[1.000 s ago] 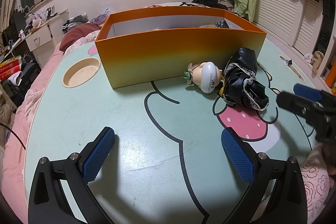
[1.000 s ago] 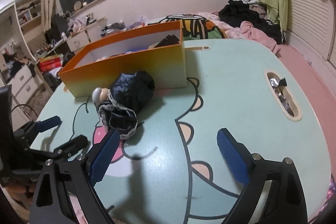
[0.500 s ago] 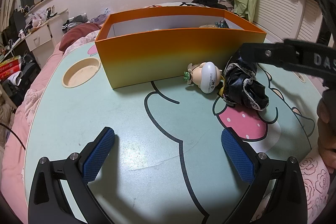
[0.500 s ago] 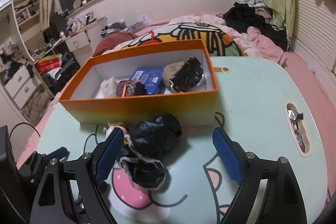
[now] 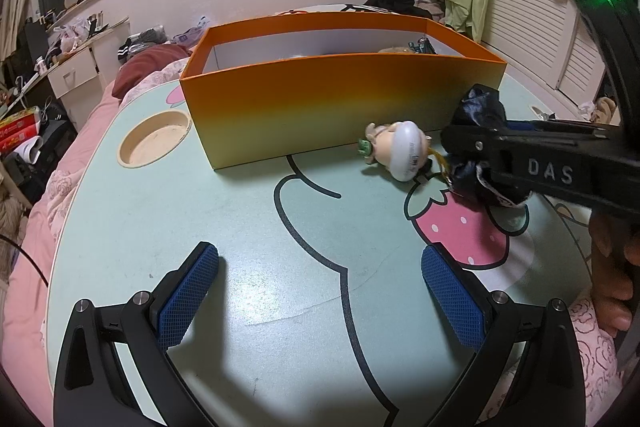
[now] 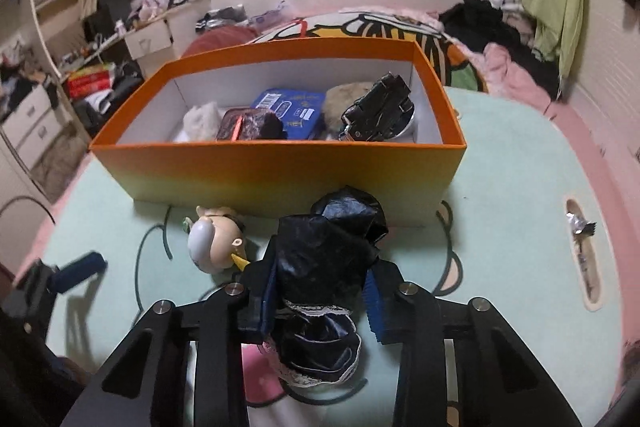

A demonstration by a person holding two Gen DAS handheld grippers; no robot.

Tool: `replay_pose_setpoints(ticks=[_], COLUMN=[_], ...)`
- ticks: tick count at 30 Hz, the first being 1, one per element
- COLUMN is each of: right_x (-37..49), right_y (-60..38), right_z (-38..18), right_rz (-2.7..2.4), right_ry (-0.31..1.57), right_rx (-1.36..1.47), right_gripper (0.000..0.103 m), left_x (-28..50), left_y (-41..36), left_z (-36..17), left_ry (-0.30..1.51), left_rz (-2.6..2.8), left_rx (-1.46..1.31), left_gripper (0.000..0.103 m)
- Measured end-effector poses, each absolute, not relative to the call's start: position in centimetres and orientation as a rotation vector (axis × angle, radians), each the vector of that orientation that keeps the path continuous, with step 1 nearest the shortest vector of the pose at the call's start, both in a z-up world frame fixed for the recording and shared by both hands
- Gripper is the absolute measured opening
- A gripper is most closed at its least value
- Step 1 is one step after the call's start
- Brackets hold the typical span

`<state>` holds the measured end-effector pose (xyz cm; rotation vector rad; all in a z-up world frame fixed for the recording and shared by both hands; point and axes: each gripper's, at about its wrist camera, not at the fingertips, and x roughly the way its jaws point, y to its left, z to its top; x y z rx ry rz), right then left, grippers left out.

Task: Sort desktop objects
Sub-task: 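Grasp the black lace cloth with right gripper while left gripper grasps the figurine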

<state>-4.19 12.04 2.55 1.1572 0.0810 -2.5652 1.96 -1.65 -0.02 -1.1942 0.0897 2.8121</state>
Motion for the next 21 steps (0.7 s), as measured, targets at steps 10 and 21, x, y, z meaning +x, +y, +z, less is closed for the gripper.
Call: replay_pose_setpoints(ticks=[10,21], right_x=[-2.5,-0.3], right_y=[13.5,18.2], right_z=[3.5,6.6], right_rz=[-2.643,-2.741], right_ry=[0.111,-0.093], right_rx=[1.024,0.824], right_gripper=[0.032,0.032], left_x=[0.1,-3.7], left_y=[0.0,5.6], left_z=[1.1,2.0], left_ry=[0.034,0.243], left_rz=[2.740,2.639], left_rx=[-1.227,-1.217], left_gripper=[0.101,0.065])
